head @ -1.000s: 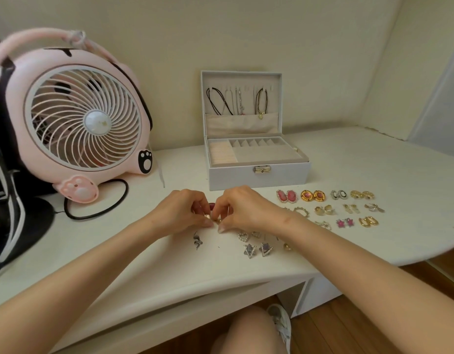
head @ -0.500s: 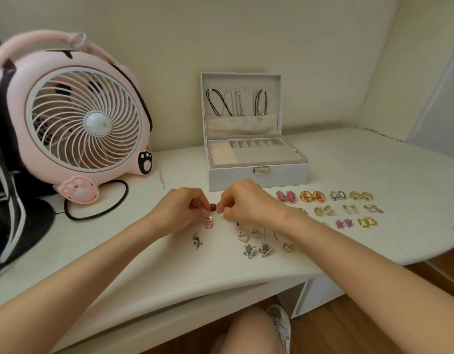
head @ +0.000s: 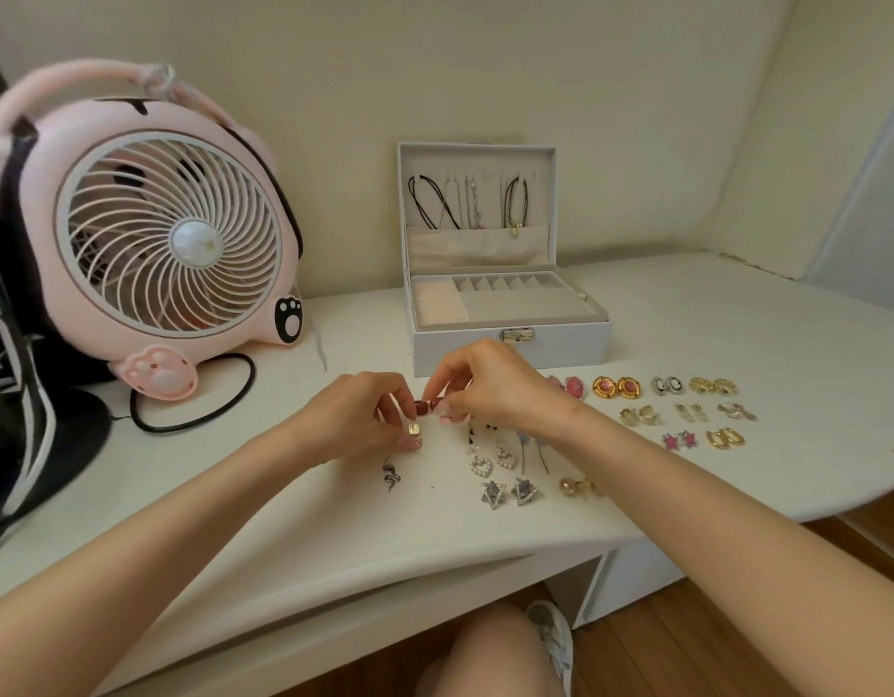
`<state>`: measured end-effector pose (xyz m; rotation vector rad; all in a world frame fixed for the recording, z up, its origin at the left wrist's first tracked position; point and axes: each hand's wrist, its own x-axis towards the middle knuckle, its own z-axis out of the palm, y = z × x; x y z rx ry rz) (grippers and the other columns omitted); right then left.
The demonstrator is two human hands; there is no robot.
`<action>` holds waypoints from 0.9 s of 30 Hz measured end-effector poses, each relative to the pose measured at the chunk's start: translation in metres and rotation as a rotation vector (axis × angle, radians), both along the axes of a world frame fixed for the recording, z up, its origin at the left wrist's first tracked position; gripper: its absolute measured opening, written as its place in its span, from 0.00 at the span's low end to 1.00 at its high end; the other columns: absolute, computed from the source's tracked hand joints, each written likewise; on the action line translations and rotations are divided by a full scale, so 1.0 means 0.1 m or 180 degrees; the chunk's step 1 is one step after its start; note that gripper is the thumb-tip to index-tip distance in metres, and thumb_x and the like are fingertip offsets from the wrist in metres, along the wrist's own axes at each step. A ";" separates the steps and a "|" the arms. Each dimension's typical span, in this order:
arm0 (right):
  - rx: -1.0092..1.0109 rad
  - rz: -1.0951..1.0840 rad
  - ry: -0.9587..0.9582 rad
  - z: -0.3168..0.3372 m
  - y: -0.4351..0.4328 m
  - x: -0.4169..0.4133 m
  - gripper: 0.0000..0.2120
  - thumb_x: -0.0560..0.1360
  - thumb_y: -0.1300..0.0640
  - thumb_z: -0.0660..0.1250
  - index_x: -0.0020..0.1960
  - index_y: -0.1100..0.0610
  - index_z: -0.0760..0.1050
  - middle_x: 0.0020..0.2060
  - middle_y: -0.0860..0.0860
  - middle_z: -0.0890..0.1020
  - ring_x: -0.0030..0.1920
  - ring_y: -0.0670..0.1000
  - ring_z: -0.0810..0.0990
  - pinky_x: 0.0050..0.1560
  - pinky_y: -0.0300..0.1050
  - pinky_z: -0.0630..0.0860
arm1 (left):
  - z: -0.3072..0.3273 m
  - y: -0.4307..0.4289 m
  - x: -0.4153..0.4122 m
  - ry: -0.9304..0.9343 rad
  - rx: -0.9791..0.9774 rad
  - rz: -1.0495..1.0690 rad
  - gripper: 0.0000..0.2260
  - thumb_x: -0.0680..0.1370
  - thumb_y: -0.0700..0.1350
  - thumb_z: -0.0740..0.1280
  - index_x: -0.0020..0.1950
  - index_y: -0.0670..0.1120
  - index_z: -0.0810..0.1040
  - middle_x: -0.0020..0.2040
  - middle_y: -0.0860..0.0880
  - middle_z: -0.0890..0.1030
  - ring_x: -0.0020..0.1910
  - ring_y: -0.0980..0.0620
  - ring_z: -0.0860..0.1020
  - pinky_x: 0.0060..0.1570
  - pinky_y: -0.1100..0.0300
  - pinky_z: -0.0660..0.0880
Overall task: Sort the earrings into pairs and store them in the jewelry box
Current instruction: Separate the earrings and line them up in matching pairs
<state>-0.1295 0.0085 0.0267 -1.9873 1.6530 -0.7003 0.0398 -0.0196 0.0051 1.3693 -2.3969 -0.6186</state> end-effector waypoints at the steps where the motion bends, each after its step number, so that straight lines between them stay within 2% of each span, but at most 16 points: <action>1: -0.0040 0.0008 0.0068 0.00 0.00 0.01 0.08 0.68 0.66 0.72 0.45 0.55 0.83 0.31 0.47 0.80 0.38 0.47 0.80 0.43 0.41 0.76 | -0.02 0.00 -0.01 -0.0034 0.0013 -0.0036 0.11 0.68 0.48 0.75 0.47 0.51 0.78 0.37 0.57 0.78 0.34 0.61 0.73 0.33 0.72 0.66; 3: -0.0050 0.0018 0.0100 0.02 0.00 0.01 0.08 0.69 0.65 0.72 0.44 0.53 0.83 0.31 0.47 0.80 0.38 0.45 0.78 0.45 0.43 0.75 | -0.05 0.00 -0.04 -0.0070 -0.0016 -0.0066 0.10 0.68 0.47 0.75 0.46 0.51 0.78 0.37 0.57 0.78 0.34 0.61 0.73 0.34 0.72 0.67; 6: 0.0045 -0.0010 0.0050 0.03 0.03 0.00 0.07 0.71 0.65 0.71 0.45 0.55 0.83 0.32 0.50 0.80 0.32 0.43 0.76 0.39 0.38 0.73 | -0.07 -0.02 -0.06 -0.0083 -0.0071 -0.0062 0.10 0.69 0.47 0.74 0.47 0.50 0.78 0.37 0.57 0.77 0.35 0.62 0.73 0.35 0.69 0.67; 8: 0.0269 -0.0036 -0.0152 0.04 0.04 -0.01 0.07 0.73 0.66 0.68 0.49 0.60 0.82 0.34 0.54 0.80 0.29 0.45 0.78 0.34 0.37 0.77 | -0.07 -0.03 -0.07 -0.0080 -0.0074 -0.0073 0.11 0.69 0.47 0.74 0.48 0.49 0.78 0.38 0.57 0.77 0.35 0.61 0.72 0.36 0.68 0.68; 10: 0.0491 -0.0036 -0.0321 0.04 0.06 -0.03 0.08 0.75 0.67 0.65 0.51 0.62 0.81 0.35 0.55 0.79 0.30 0.49 0.80 0.34 0.38 0.80 | -0.08 -0.03 -0.07 -0.0059 -0.0067 -0.0084 0.11 0.69 0.46 0.75 0.48 0.49 0.78 0.39 0.55 0.78 0.35 0.60 0.72 0.37 0.67 0.68; 14: 0.0641 -0.0008 -0.0365 0.04 0.06 -0.04 0.10 0.76 0.67 0.64 0.51 0.61 0.82 0.35 0.54 0.79 0.26 0.45 0.80 0.33 0.33 0.78 | -0.08 -0.03 -0.06 0.0002 -0.0049 -0.0075 0.11 0.69 0.47 0.75 0.48 0.49 0.77 0.40 0.54 0.79 0.34 0.60 0.72 0.36 0.67 0.68; 18: 0.0687 -0.0023 -0.0517 0.03 0.05 -0.02 0.06 0.72 0.63 0.71 0.49 0.61 0.82 0.39 0.59 0.82 0.32 0.53 0.82 0.39 0.41 0.81 | -0.08 -0.03 -0.06 -0.0002 -0.0062 -0.0055 0.10 0.69 0.48 0.75 0.46 0.49 0.77 0.39 0.55 0.78 0.34 0.61 0.72 0.34 0.69 0.66; 21: 0.0513 -0.0090 -0.0510 0.00 0.04 0.00 0.05 0.70 0.66 0.71 0.46 0.63 0.82 0.36 0.59 0.81 0.31 0.53 0.82 0.35 0.42 0.81 | -0.08 -0.03 -0.06 -0.0005 -0.0073 -0.0057 0.10 0.69 0.48 0.75 0.46 0.49 0.78 0.38 0.56 0.78 0.34 0.61 0.72 0.34 0.69 0.66; 24: 0.0360 -0.0188 -0.0326 -0.01 0.01 0.00 0.06 0.68 0.67 0.72 0.44 0.59 0.83 0.38 0.56 0.83 0.36 0.53 0.83 0.39 0.44 0.82 | -0.08 -0.04 -0.05 -0.0022 -0.0106 -0.0061 0.10 0.69 0.48 0.75 0.46 0.49 0.79 0.37 0.57 0.77 0.34 0.62 0.72 0.33 0.71 0.65; 25: 0.0342 -0.0193 -0.0232 -0.01 0.01 0.00 0.07 0.67 0.66 0.73 0.43 0.57 0.83 0.38 0.55 0.83 0.37 0.51 0.83 0.39 0.41 0.80 | -0.08 -0.04 -0.05 -0.0021 -0.0113 -0.0060 0.10 0.69 0.48 0.75 0.46 0.49 0.79 0.36 0.58 0.77 0.34 0.62 0.72 0.33 0.72 0.65; 27: 0.0429 -0.0183 -0.0227 -0.02 0.00 0.01 0.06 0.67 0.66 0.74 0.43 0.58 0.83 0.36 0.54 0.83 0.33 0.44 0.81 0.34 0.33 0.76 | -0.08 -0.04 -0.06 -0.0021 -0.0131 -0.0066 0.10 0.69 0.48 0.75 0.46 0.49 0.79 0.36 0.58 0.76 0.34 0.62 0.72 0.32 0.72 0.66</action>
